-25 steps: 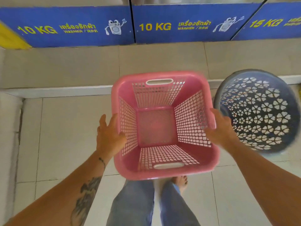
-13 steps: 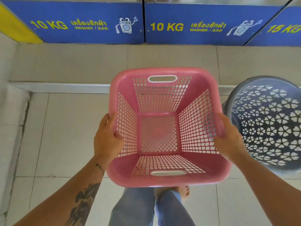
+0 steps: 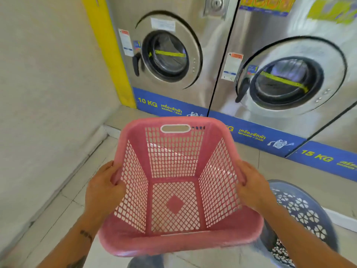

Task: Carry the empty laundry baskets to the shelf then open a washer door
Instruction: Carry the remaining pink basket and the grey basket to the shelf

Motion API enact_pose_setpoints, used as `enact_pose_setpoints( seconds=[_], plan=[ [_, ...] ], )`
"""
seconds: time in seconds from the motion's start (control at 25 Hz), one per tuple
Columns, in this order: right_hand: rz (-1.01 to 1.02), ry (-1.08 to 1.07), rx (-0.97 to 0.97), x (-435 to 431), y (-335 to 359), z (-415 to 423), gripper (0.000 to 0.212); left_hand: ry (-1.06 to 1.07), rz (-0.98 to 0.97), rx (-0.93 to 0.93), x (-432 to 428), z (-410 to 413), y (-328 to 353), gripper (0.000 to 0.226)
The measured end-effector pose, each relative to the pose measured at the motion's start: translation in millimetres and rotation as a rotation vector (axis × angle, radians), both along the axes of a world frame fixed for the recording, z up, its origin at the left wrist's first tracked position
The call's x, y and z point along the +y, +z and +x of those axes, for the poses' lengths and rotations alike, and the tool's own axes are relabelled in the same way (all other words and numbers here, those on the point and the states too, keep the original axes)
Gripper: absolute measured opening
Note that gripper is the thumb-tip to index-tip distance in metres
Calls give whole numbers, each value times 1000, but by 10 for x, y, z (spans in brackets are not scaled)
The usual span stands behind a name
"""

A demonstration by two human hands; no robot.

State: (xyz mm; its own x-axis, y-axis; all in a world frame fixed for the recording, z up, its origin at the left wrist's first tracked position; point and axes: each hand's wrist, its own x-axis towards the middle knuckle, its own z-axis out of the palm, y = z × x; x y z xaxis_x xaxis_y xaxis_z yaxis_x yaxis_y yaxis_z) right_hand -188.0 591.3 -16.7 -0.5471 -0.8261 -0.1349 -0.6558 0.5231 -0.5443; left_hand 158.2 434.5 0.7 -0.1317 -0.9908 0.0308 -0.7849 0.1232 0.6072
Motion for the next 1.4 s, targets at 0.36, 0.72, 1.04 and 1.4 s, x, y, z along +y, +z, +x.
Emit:
enact_pose_setpoints(
  seconds=[0.36,0.72,1.04,1.4],
  plan=[
    [-254,417,-16,514,1327,793,63,489,-129,87,2337,1177,1250,42],
    [-188,921,-3,1202,1756,2919,67,1058,-147,202,4687,2816,1533,43],
    [-227,1264,-70,2753,1845,5212,61,1388,-191,11,7310,4168,1631,39],
    [-192,1544,-75,3885,1830,7316,68,1691,-138,-51,8913,5367,1784,49]
  ],
)
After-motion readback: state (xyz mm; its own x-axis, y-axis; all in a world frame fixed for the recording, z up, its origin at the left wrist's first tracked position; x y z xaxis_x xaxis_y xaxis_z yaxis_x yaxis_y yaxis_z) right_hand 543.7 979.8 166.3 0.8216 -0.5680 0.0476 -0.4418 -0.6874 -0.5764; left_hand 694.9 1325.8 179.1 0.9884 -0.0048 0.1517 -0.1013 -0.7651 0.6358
